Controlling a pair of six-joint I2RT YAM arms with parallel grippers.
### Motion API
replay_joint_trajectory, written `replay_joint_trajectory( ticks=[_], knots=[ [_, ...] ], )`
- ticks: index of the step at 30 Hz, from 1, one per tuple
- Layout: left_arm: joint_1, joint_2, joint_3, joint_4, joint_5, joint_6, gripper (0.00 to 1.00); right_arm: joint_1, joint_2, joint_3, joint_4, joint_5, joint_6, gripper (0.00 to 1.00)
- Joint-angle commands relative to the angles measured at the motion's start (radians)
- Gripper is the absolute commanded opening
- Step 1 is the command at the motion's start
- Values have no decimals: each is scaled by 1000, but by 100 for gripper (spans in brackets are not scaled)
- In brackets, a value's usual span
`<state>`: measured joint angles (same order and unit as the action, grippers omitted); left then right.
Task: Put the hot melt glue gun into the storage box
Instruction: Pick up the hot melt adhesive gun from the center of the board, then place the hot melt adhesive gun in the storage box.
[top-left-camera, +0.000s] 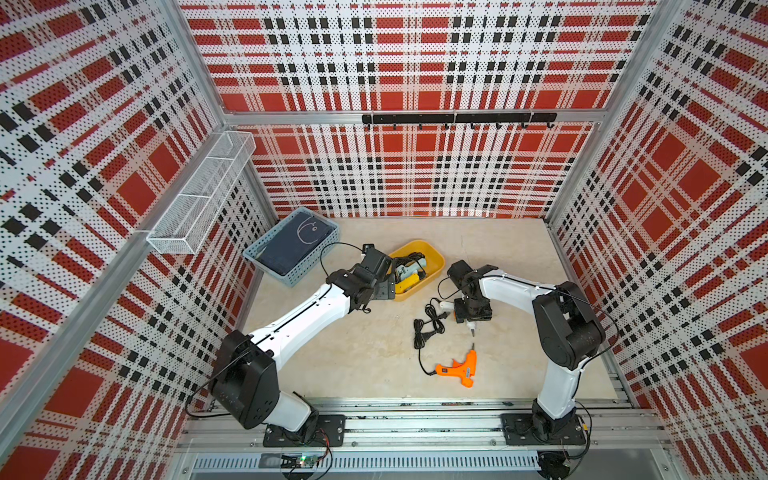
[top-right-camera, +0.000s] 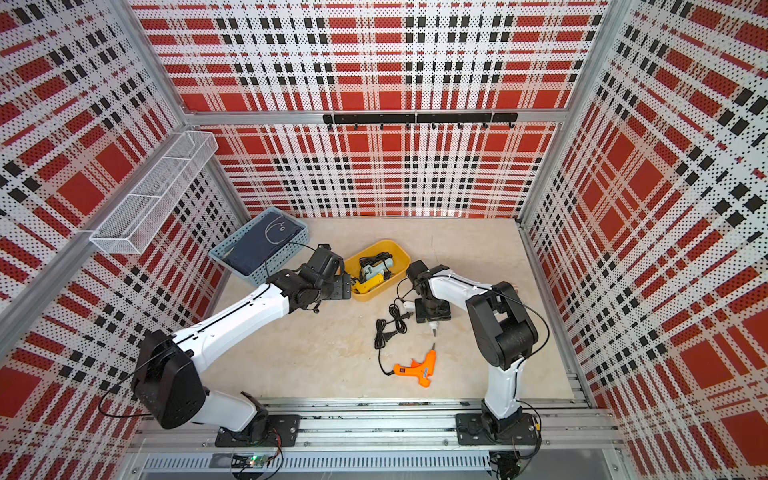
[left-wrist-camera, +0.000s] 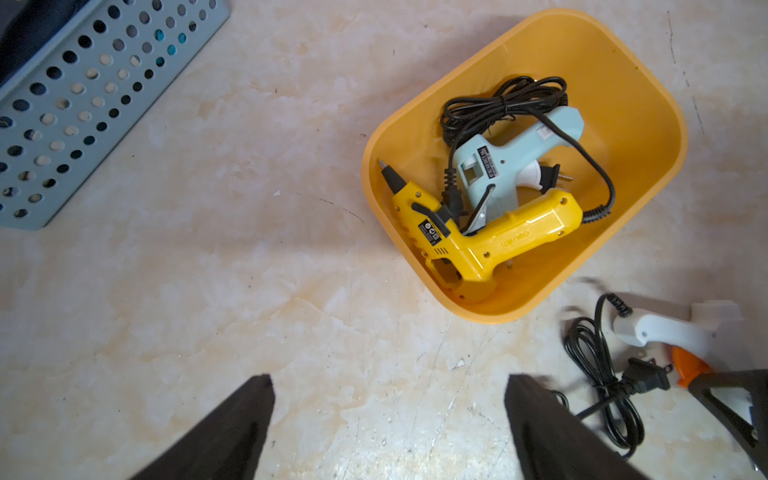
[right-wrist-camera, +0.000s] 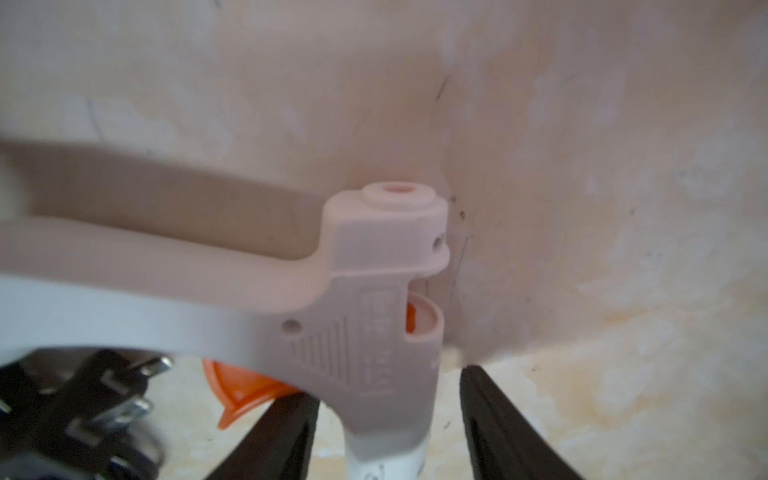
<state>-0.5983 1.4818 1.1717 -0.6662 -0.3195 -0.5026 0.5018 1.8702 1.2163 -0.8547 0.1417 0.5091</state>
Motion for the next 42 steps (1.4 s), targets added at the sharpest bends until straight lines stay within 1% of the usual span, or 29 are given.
replay_joint_trajectory(
  ticks=[1,3,6,8,11,14,15,18,24,29,36,38,42],
  knots=[
    [-3,-29,-9,4,-18,-14,93,6,25,-17,31,3,-6,51],
    [0,-35,-16,5,-20,-16,93,5,20,-38,46,0,1,39],
    [6,-41,-21,5,-19,-15,94,3,-10,-64,51,18,8,24],
    [9,-44,-20,4,-19,-13,94,1,-46,-73,41,25,11,20],
    [19,-51,-23,5,-21,-8,94,-2,-116,-37,-24,45,24,19],
    [30,-57,-29,5,-24,-2,94,-5,-196,52,-106,86,37,17],
    [34,-58,-30,4,-23,-1,94,-5,-219,86,-130,99,64,17],
    [46,-56,-30,6,-20,8,94,-5,-266,199,-189,138,81,16],
    [60,-50,-25,7,-13,26,94,-5,-311,337,-208,189,96,15],
    [83,-70,-42,11,-11,16,94,-3,-253,445,-180,160,165,15],
    [128,-107,-59,16,-1,9,94,17,-83,562,-125,73,380,14],
    [135,-123,-67,16,-1,6,94,27,-42,575,-112,71,418,14],
    [148,-158,-95,15,-3,-5,94,35,21,557,-91,1,492,14]
  ],
)
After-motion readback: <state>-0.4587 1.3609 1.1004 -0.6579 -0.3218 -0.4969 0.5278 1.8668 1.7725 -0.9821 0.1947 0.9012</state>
